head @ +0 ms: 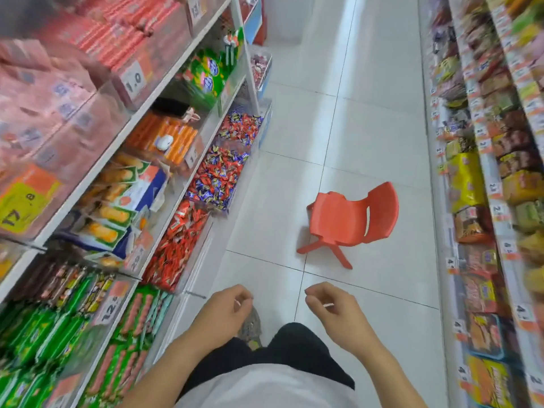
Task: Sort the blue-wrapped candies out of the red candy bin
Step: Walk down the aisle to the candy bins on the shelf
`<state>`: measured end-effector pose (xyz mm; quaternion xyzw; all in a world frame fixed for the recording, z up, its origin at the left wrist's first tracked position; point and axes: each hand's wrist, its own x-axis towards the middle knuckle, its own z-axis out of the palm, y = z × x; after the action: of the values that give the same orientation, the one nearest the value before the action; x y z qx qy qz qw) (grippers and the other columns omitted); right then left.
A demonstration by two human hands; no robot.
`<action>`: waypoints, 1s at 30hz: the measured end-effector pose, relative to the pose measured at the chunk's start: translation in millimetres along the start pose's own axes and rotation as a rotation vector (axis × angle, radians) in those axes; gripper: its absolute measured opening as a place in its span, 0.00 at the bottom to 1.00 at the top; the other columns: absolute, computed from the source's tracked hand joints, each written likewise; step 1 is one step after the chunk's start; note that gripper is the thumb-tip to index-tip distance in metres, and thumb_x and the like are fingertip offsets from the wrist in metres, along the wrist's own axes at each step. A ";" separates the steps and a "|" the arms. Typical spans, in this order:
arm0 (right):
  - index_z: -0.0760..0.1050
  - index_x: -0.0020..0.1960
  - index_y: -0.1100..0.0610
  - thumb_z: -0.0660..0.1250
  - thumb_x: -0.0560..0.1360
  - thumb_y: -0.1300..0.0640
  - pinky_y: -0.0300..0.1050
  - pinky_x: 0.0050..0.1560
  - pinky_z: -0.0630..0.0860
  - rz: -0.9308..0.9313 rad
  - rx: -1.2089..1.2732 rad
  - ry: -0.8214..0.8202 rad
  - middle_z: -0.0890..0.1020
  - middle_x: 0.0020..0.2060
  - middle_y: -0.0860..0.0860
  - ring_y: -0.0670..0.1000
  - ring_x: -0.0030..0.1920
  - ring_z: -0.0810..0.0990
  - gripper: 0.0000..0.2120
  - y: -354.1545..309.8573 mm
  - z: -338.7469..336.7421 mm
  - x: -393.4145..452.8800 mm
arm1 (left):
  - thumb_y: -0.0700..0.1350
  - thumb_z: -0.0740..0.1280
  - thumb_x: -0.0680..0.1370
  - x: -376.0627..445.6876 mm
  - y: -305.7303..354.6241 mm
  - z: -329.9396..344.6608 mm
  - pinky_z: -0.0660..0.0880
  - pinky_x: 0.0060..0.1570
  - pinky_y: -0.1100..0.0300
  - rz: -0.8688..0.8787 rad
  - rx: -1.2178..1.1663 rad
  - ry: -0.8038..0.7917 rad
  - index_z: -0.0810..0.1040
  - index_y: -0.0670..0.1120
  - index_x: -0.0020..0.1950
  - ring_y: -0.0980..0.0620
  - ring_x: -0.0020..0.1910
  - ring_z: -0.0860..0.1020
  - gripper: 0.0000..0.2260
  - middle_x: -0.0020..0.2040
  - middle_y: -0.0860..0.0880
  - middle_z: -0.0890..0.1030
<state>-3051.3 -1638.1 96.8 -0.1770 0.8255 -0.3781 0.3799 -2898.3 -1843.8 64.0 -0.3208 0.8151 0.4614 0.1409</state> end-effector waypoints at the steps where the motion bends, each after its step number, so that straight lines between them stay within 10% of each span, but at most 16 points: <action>1: 0.79 0.51 0.46 0.66 0.79 0.52 0.31 0.47 0.75 0.016 0.004 0.005 0.83 0.47 0.39 0.37 0.49 0.79 0.04 -7.7 -6.2 17.4 | 0.51 0.62 0.81 23.7 9.4 -15.3 0.70 0.38 0.72 0.006 0.022 -0.011 0.76 0.57 0.51 0.62 0.43 0.77 0.04 0.46 0.60 0.79; 18: 0.79 0.50 0.46 0.67 0.77 0.52 0.50 0.53 0.81 0.002 0.076 -0.044 0.83 0.44 0.40 0.46 0.47 0.83 0.04 -127.8 -152.8 373.2 | 0.50 0.61 0.81 377.1 154.7 -165.8 0.70 0.37 0.72 0.016 0.105 -0.045 0.76 0.56 0.52 0.62 0.43 0.77 0.05 0.45 0.60 0.80; 30: 0.79 0.51 0.48 0.67 0.79 0.52 0.36 0.46 0.76 -0.162 -0.232 -0.278 0.83 0.45 0.42 0.38 0.44 0.80 0.04 -261.1 -196.6 636.2 | 0.49 0.63 0.80 544.2 168.6 -261.4 0.68 0.36 0.70 -0.188 -0.065 0.152 0.76 0.56 0.48 0.64 0.38 0.76 0.04 0.39 0.60 0.79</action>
<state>-3612.3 -2080.5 64.7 -0.3362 0.7862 -0.2816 0.4354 -3401.6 -2215.8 29.3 -0.4343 0.7743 0.4467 0.1108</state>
